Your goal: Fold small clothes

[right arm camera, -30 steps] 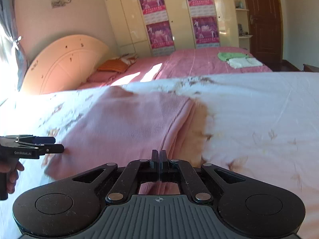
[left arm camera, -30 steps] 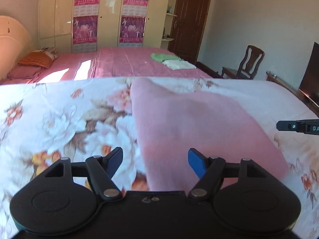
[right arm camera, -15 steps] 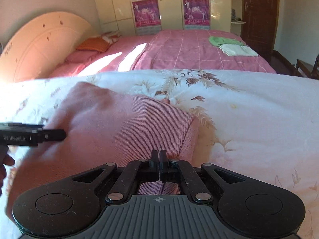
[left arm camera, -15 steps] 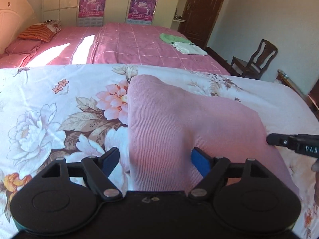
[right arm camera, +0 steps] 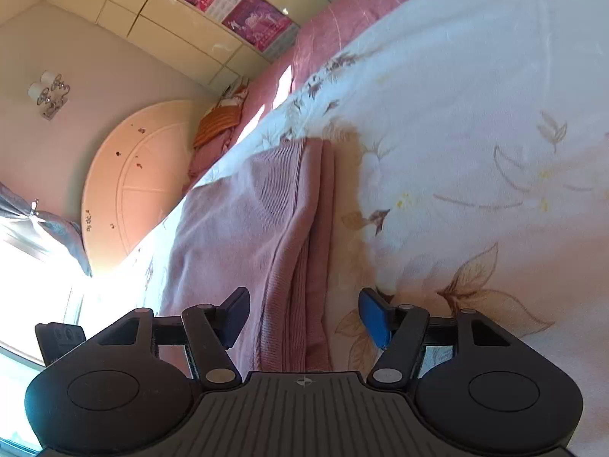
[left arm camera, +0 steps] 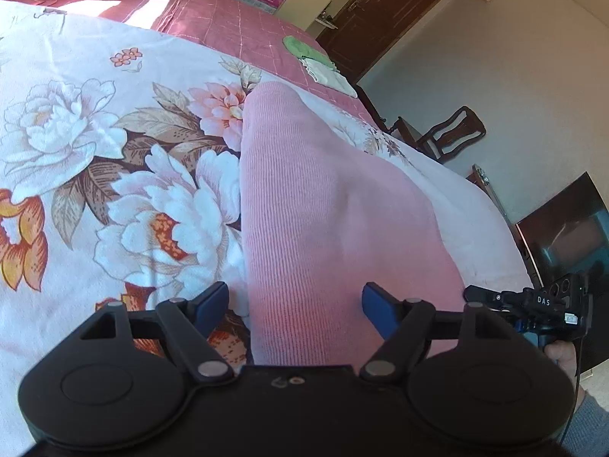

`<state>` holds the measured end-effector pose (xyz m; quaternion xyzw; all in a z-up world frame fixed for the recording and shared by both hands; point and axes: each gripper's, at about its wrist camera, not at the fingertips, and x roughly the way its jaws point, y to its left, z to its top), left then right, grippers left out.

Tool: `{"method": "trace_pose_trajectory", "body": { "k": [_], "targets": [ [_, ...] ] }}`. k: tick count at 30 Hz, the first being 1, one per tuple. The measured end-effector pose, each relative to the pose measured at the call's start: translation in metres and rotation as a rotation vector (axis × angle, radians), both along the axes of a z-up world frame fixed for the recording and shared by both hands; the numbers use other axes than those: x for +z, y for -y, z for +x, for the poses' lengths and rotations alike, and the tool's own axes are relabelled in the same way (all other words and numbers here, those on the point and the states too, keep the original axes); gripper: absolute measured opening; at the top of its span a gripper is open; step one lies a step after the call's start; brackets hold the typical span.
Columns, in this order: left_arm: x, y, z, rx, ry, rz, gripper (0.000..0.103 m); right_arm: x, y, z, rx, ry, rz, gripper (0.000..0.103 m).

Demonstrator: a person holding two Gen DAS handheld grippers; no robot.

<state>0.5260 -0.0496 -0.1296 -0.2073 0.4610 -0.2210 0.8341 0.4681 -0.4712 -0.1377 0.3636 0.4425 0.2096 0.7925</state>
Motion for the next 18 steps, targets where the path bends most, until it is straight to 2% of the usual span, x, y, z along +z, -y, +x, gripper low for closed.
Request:
{"method": "trace_pose_trajectory", "body": {
  "k": [3, 7, 10, 13, 15, 16, 17, 18],
  "targets": [
    [-0.005, 0.003, 0.005, -0.013, -0.011, 0.004, 0.076, -0.002, -0.007, 0.004, 0.025, -0.001, 0.032, 0.063],
    [-0.007, 0.01, 0.018, -0.017, -0.008, 0.016, 0.076, -0.003, -0.03, 0.016, 0.091, 0.028, 0.012, 0.062],
    [-0.005, 0.017, 0.025, -0.017, -0.009, 0.042, 0.077, -0.004, -0.04, 0.023, 0.094, 0.035, -0.003, 0.048],
    [-0.003, 0.028, 0.027, -0.011, 0.0, 0.095, 0.076, -0.009, -0.038, 0.023, 0.069, 0.024, -0.019, 0.028],
    [0.0, 0.041, 0.026, -0.021, 0.02, 0.161, 0.074, -0.004, -0.043, 0.021, 0.074, 0.039, -0.067, 0.026],
    [0.002, 0.049, 0.026, -0.031, 0.029, 0.195, 0.068, 0.0, -0.051, 0.02, 0.087, 0.061, -0.132, 0.024],
    [0.004, 0.054, 0.026, -0.041, 0.033, 0.207, 0.055, 0.005, -0.058, 0.018, 0.096, 0.079, -0.186, 0.024],
    [0.007, 0.058, 0.028, -0.044, 0.034, 0.217, 0.053, 0.011, -0.068, 0.016, 0.104, 0.097, -0.249, 0.023]
  ]
}}
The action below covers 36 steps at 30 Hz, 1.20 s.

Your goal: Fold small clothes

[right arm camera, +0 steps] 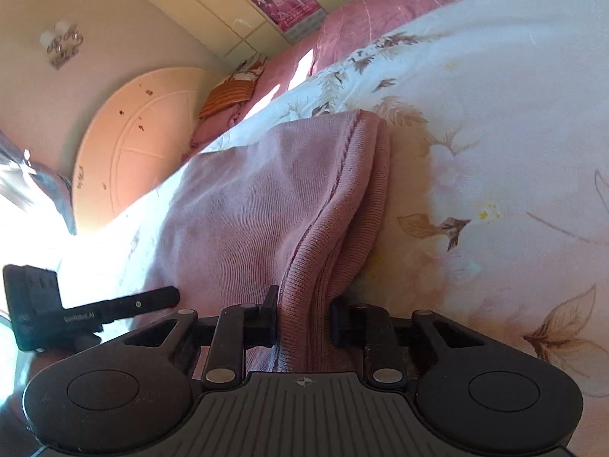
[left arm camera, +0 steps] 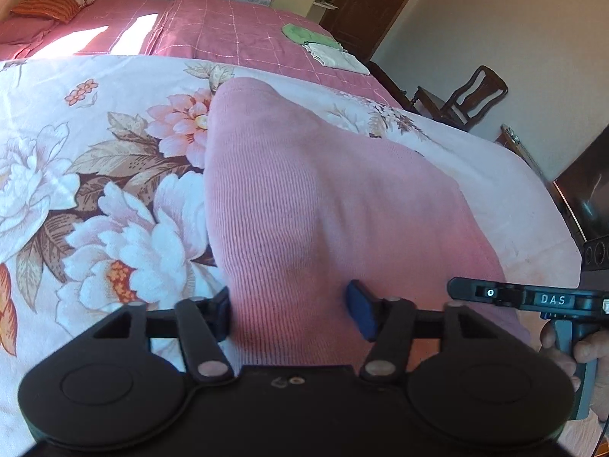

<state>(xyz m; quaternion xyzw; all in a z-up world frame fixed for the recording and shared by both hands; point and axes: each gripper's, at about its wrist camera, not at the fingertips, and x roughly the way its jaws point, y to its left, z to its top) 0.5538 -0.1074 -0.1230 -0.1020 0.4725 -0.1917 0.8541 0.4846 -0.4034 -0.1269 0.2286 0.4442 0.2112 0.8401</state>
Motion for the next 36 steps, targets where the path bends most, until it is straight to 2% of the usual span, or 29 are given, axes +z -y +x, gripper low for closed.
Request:
{"method": "trace_pose_trajectory", "body": {
  "k": [2, 8, 14, 18, 22, 27, 33, 36],
  "targets": [
    [0.005, 0.003, 0.0, -0.011, 0.012, 0.025, 0.042, 0.007, -0.018, -0.002, 0.008, 0.036, -0.095, 0.022],
    [0.02, 0.005, -0.013, -0.051, 0.091, 0.068, 0.029, 0.022, -0.05, -0.018, -0.01, 0.124, -0.261, 0.019],
    [0.051, 0.003, -0.03, -0.124, 0.187, 0.024, 0.026, 0.058, -0.076, -0.043, -0.052, 0.221, -0.321, 0.019],
    [0.077, -0.012, -0.045, -0.173, 0.252, 0.031, 0.026, 0.092, -0.115, -0.061, -0.032, 0.295, -0.389, 0.019],
    [0.097, -0.05, -0.059, -0.172, 0.293, 0.042, 0.026, 0.117, -0.166, -0.075, -0.01, 0.349, -0.413, 0.019],
    [0.106, -0.119, -0.079, -0.134, 0.3, 0.061, 0.026, 0.122, -0.237, -0.081, 0.04, 0.372, -0.394, 0.019],
    [0.084, -0.212, -0.106, -0.054, 0.227, 0.013, 0.027, 0.099, -0.323, -0.083, 0.126, 0.341, -0.351, 0.019],
    [0.06, -0.259, -0.118, 0.011, 0.157, -0.059, 0.027, 0.08, -0.355, -0.086, 0.167, 0.302, -0.324, 0.019]
  ]
}}
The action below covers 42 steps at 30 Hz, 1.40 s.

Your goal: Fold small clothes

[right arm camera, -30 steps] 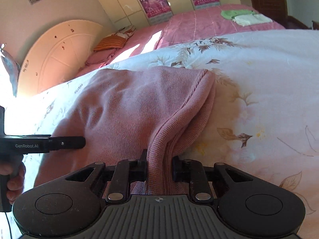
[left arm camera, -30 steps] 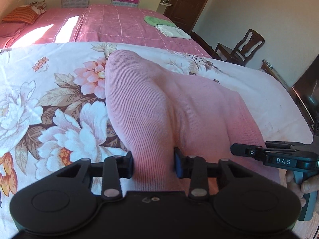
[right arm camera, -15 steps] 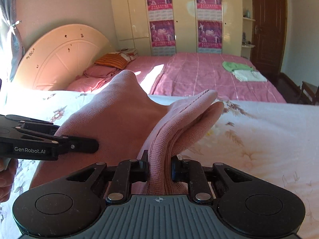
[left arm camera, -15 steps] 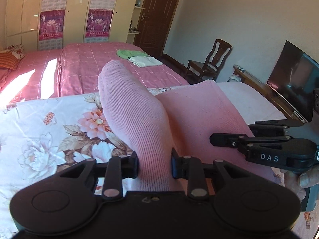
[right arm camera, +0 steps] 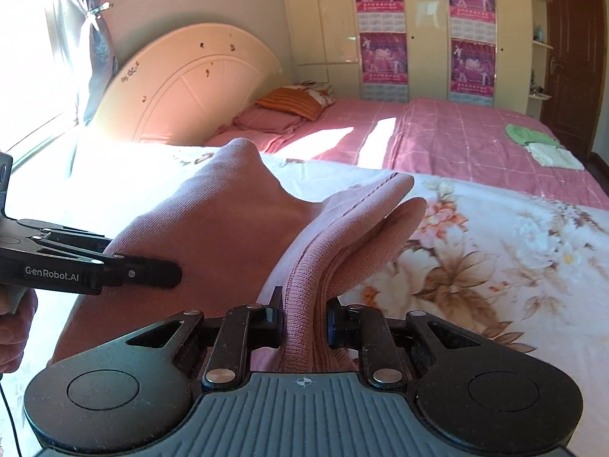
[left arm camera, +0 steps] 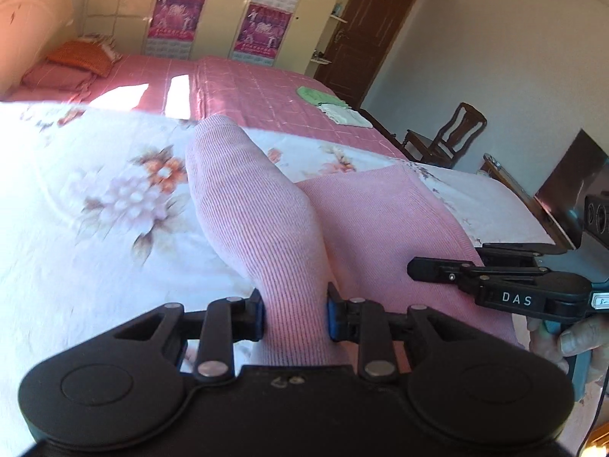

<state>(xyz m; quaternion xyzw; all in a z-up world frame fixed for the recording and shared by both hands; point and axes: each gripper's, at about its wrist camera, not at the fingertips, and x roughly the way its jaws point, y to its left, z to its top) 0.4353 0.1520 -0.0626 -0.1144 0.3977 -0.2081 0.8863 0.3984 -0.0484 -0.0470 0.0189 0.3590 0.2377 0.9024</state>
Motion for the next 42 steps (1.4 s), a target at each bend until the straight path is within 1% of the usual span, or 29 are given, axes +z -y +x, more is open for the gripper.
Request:
{"method": "trace_pose_trajectory", "body": {
  "k": [3, 4, 5, 6, 7, 8, 9, 10, 11, 13, 15, 17, 18, 19, 20, 21, 22, 23, 24, 26, 27, 29, 30, 33, 36, 37, 39, 40, 42],
  "targets": [
    [-0.035, -0.036, -0.005, 0.051, -0.077, -0.074, 0.029, -0.027, -0.011, 0.007, -0.005, -0.087, 0.037, 0.019],
    [-0.05, -0.046, -0.004, 0.066, -0.111, -0.121, 0.033, -0.037, -0.01, 0.009, -0.015, -0.12, 0.04, 0.019],
    [-0.063, -0.056, -0.004, 0.091, -0.136, -0.164, 0.044, -0.05, -0.008, 0.012, -0.04, -0.156, 0.038, 0.019],
    [-0.071, -0.064, -0.005, 0.115, -0.14, -0.213, 0.049, -0.065, 0.003, 0.012, -0.07, -0.197, 0.047, 0.019],
    [-0.077, -0.07, -0.005, 0.124, -0.136, -0.264, 0.049, -0.073, 0.009, 0.015, -0.083, -0.222, 0.074, 0.023],
    [-0.078, -0.072, -0.006, 0.125, -0.13, -0.278, 0.05, -0.079, 0.018, 0.011, -0.106, -0.231, 0.099, 0.036],
    [-0.077, -0.073, -0.007, 0.124, -0.123, -0.271, 0.05, -0.08, 0.023, 0.01, -0.119, -0.226, 0.097, 0.042],
    [-0.073, -0.074, -0.009, 0.131, -0.115, -0.252, 0.055, -0.075, 0.026, 0.009, -0.124, -0.218, 0.081, 0.043],
    [-0.066, -0.075, -0.013, 0.148, -0.097, -0.224, 0.057, -0.068, 0.029, 0.007, -0.137, -0.202, 0.062, 0.043],
    [-0.049, -0.081, -0.026, 0.17, -0.032, -0.175, 0.054, -0.046, 0.036, -0.002, -0.181, -0.129, 0.047, 0.043],
    [-0.032, -0.08, -0.028, 0.154, 0.022, -0.136, 0.053, -0.024, 0.037, -0.008, -0.18, -0.041, 0.027, 0.042],
    [-0.015, -0.067, -0.02, 0.114, 0.078, -0.073, 0.053, -0.013, 0.025, -0.006, -0.123, -0.01, -0.005, 0.033],
    [-0.01, -0.058, -0.014, 0.092, 0.097, -0.049, 0.053, -0.012, 0.017, -0.004, -0.086, -0.003, -0.026, 0.032],
    [-0.008, -0.045, -0.009, 0.056, 0.098, -0.034, 0.053, -0.014, 0.008, -0.002, -0.047, -0.007, -0.052, 0.027],
    [-0.012, -0.036, -0.002, 0.017, 0.075, -0.029, 0.053, -0.019, -0.001, 0.001, -0.012, -0.021, -0.087, 0.017],
    [-0.022, -0.027, 0.003, -0.008, 0.039, -0.007, 0.053, -0.034, -0.008, 0.006, -0.007, -0.059, -0.157, 0.009],
    [-0.032, -0.019, 0.008, -0.021, 0.004, 0.038, 0.053, -0.047, -0.009, 0.012, -0.029, -0.092, -0.208, 0.0],
    [-0.044, -0.011, 0.007, -0.036, -0.001, 0.078, 0.053, -0.056, -0.005, 0.015, -0.048, -0.103, -0.219, 0.0],
    [-0.046, -0.007, 0.006, -0.033, 0.02, 0.09, 0.053, -0.059, 0.001, 0.016, -0.063, -0.087, -0.204, 0.0],
    [-0.04, -0.007, -0.012, -0.021, 0.038, 0.131, 0.054, -0.058, 0.008, 0.017, -0.123, -0.097, -0.232, 0.0],
    [-0.035, -0.009, -0.023, -0.013, 0.059, 0.143, 0.054, -0.052, 0.014, 0.01, -0.133, -0.096, -0.215, 0.0],
    [-0.025, -0.012, -0.051, -0.017, 0.094, 0.109, 0.055, -0.035, 0.026, -0.012, -0.124, -0.074, -0.151, 0.0],
    [-0.023, -0.012, -0.064, -0.011, 0.101, 0.101, 0.055, -0.027, 0.029, -0.025, -0.114, -0.06, -0.136, 0.0],
    [-0.024, -0.004, -0.1, -0.018, 0.124, 0.121, 0.054, -0.015, 0.025, -0.073, -0.036, -0.019, -0.092, 0.0],
    [-0.032, 0.0, -0.116, -0.016, 0.099, 0.106, 0.053, -0.03, 0.012, -0.096, 0.035, -0.037, -0.124, 0.0],
    [-0.036, 0.0, -0.118, -0.015, 0.088, 0.101, 0.053, -0.037, 0.01, -0.098, 0.036, -0.05, -0.142, 0.0],
    [-0.043, 0.002, -0.119, -0.011, 0.054, 0.109, 0.053, -0.058, 0.011, -0.097, -0.001, -0.09, -0.21, 0.0],
    [-0.047, 0.004, -0.12, -0.012, 0.049, 0.12, 0.054, -0.064, 0.014, -0.096, -0.007, -0.098, -0.209, 0.0],
    [-0.054, 0.008, -0.124, -0.003, 0.051, 0.144, 0.054, -0.065, 0.015, -0.093, -0.027, -0.112, -0.186, 0.0]
  ]
}}
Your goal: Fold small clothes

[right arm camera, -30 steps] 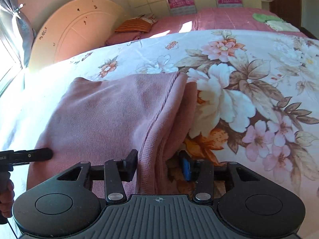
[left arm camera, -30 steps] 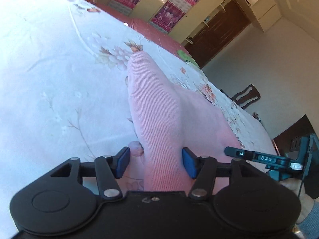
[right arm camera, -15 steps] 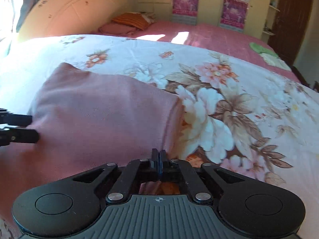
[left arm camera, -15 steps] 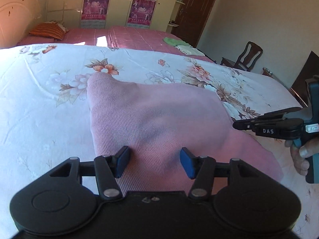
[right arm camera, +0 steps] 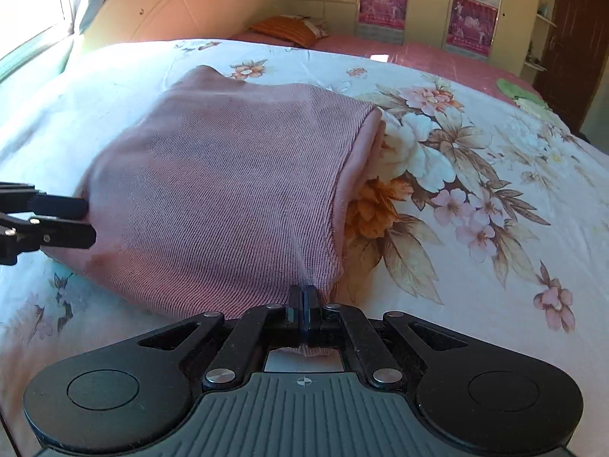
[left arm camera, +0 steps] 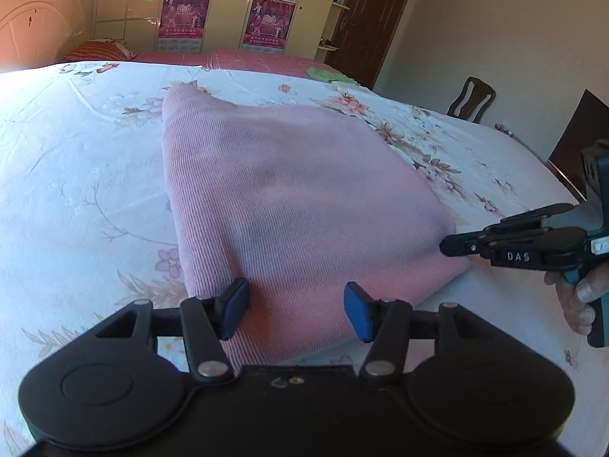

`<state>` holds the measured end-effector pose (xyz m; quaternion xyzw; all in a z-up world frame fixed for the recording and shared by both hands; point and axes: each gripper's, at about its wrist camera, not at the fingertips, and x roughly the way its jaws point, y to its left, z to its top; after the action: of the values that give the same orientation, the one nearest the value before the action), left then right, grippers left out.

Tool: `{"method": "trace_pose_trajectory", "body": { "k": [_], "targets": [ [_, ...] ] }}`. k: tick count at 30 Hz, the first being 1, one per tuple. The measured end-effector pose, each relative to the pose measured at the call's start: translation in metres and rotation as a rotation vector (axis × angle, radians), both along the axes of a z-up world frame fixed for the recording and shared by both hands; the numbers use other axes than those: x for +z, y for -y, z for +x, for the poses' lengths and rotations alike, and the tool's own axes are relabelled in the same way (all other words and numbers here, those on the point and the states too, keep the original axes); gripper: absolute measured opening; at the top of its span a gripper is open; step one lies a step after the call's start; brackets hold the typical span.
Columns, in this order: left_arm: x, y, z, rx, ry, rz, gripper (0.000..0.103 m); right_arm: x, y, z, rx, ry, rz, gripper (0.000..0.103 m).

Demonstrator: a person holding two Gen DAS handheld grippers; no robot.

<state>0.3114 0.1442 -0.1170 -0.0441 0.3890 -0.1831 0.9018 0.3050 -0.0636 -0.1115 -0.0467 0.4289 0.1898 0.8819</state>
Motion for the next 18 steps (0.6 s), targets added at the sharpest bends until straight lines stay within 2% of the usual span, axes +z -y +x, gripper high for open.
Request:
{"method": "trace_pose_trajectory", "body": {
  "k": [4, 12, 16, 18],
  "targets": [
    [-0.002, 0.01, -0.007, 0.027, 0.034, 0.053, 0.054, 0.0, -0.008, -0.002, 0.003, 0.014, -0.046, 0.0],
    [0.004, 0.021, -0.011, 0.093, 0.036, 0.092, 0.052, -0.001, -0.002, -0.008, -0.031, 0.031, -0.004, 0.0],
    [0.019, 0.022, -0.028, 0.101, 0.062, 0.1, 0.053, 0.021, -0.001, -0.025, -0.027, 0.085, 0.03, 0.0],
    [0.012, 0.023, -0.028, 0.099, 0.028, 0.125, 0.054, 0.014, -0.001, -0.027, -0.021, 0.065, 0.009, 0.0]
  ]
}}
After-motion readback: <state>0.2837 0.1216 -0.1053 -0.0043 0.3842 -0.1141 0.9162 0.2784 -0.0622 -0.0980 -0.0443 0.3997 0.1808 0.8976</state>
